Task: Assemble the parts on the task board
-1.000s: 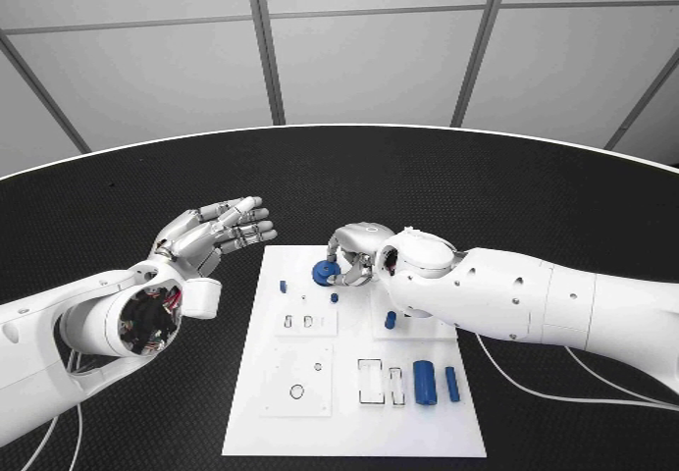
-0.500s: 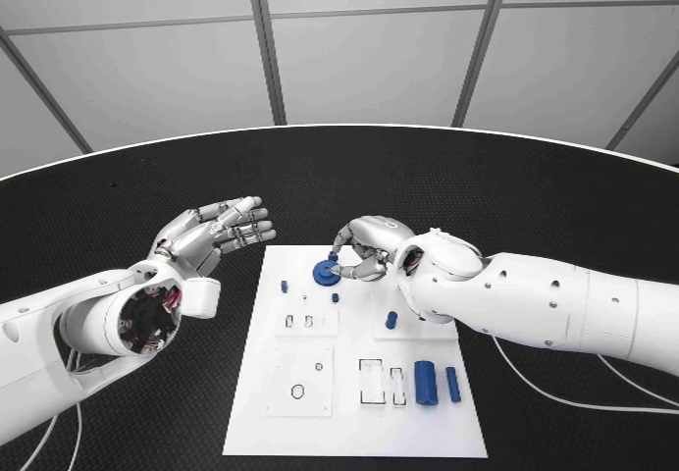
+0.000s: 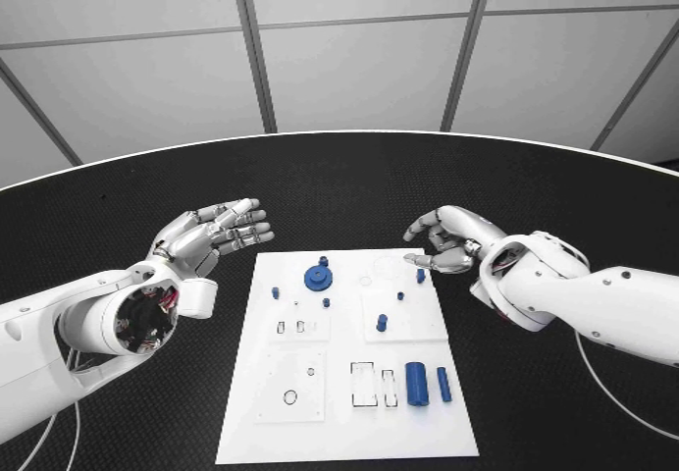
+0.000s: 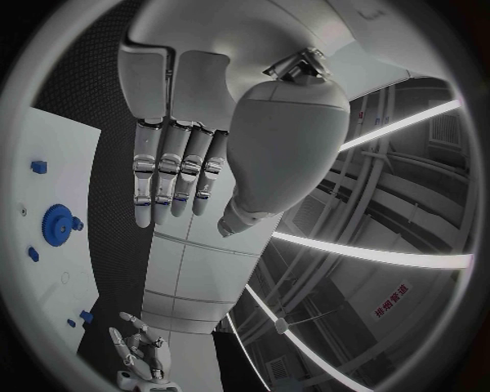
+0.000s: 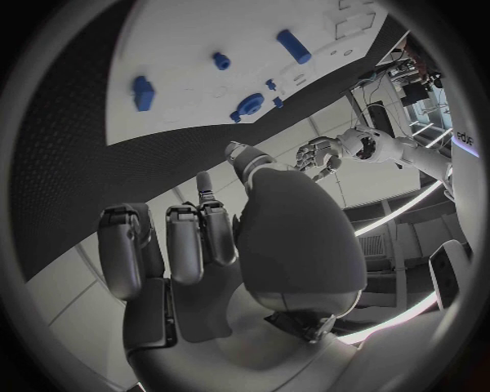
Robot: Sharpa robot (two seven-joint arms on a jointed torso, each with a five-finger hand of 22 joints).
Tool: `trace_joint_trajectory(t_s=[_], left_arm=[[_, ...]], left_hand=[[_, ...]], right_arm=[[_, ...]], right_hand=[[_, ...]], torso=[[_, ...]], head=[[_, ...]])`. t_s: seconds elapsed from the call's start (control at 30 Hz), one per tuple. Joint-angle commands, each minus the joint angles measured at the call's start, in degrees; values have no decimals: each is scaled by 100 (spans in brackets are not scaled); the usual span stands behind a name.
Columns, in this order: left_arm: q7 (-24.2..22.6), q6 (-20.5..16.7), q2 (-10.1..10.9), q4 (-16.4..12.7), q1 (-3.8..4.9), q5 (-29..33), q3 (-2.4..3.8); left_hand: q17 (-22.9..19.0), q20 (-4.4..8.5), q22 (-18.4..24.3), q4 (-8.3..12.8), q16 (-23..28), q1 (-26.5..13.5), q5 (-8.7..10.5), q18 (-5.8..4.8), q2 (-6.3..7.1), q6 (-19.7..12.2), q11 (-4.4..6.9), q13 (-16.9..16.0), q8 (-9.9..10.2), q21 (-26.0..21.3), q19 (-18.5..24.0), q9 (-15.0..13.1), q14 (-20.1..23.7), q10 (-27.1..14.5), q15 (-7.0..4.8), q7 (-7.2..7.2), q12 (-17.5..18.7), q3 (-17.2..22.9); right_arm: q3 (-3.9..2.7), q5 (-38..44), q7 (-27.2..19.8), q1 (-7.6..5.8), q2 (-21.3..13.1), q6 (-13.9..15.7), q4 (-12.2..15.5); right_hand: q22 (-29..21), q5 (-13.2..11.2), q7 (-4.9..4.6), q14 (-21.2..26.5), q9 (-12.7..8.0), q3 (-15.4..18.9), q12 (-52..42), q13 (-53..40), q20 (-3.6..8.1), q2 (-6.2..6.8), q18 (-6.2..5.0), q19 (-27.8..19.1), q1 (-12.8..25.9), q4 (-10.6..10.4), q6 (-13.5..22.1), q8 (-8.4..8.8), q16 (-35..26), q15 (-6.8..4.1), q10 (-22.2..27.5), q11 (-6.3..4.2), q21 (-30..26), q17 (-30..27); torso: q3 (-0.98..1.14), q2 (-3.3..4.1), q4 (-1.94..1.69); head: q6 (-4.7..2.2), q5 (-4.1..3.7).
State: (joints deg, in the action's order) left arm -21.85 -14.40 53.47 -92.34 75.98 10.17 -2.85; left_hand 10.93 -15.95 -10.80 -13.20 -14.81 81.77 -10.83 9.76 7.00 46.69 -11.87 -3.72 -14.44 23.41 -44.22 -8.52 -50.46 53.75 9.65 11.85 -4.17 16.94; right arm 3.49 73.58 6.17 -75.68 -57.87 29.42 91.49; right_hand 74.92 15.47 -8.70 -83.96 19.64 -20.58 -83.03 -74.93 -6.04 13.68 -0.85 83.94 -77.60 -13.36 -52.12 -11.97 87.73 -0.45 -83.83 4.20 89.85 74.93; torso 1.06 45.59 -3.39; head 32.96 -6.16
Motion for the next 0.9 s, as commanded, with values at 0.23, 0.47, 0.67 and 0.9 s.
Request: trace_joint_trajectory(t_s=[0.23, 0.47, 0.67, 0.9], left_arm=[[8, 27, -73, 92, -2, 0, -1], [11, 27, -80, 115, -3, -1, -1], [10, 28, -73, 127, -3, -1, -1], [10, 32, -72, 133, -3, -1, -1]], left_hand=[[7, -1, -10, -10, 14, 1, 19, 57, 44, -12, -14, 1, 21, 22, 17, 5, 21, -6, 9, 293, 32, 38], [7, -1, -10, -10, 14, 1, 19, 57, 44, -12, -14, 1, 21, 22, 17, 5, 21, -6, 9, 293, 32, 38], [7, -1, -10, -10, 14, 1, 19, 57, 44, -12, -14, 1, 21, 22, 17, 5, 21, -6, 9, 293, 32, 38], [10, -1, -11, -7, 12, 0, 18, 57, 43, -10, -12, 0, 21, 26, 20, 5, 13, -3, 7, 291, 31, 44]], right_arm=[[23, -71, -116, 25, -405, -1, -204], [37, -78, -118, 261, -387, -72, -276], [39, -80, -140, 462, -259, -73, -351], [39, -80, -116, 530, -101, -11, -427]], right_hand=[[1508, 24, 2, -480, -19, 2, 23, -928, 56, 38, 85, 606, -86, 45, 18, 58, 13, -22, -111, -34, 15, 933], [1508, 28, 2, -483, -23, 7, 26, -927, 57, 45, 85, 606, -88, 46, 27, 65, 18, -23, -109, -34, 15, 947], [1508, 34, 1, -482, -30, 8, 29, -924, 58, 49, 85, 606, -103, 50, 48, 81, 16, -22, -107, -34, 15, 943], [1508, 49, -2, -487, -36, -9, 4, -944, 59, 22, 85, 606, -129, 53, 53, 90, 24, -22, -126, -33, 15, 963]], torso=[[58, -41, 39], [43, -40, 46], [48, -31, 34], [40, -28, 7]], head=[[14, -53], [33, -41], [41, -31], [62, -39]])
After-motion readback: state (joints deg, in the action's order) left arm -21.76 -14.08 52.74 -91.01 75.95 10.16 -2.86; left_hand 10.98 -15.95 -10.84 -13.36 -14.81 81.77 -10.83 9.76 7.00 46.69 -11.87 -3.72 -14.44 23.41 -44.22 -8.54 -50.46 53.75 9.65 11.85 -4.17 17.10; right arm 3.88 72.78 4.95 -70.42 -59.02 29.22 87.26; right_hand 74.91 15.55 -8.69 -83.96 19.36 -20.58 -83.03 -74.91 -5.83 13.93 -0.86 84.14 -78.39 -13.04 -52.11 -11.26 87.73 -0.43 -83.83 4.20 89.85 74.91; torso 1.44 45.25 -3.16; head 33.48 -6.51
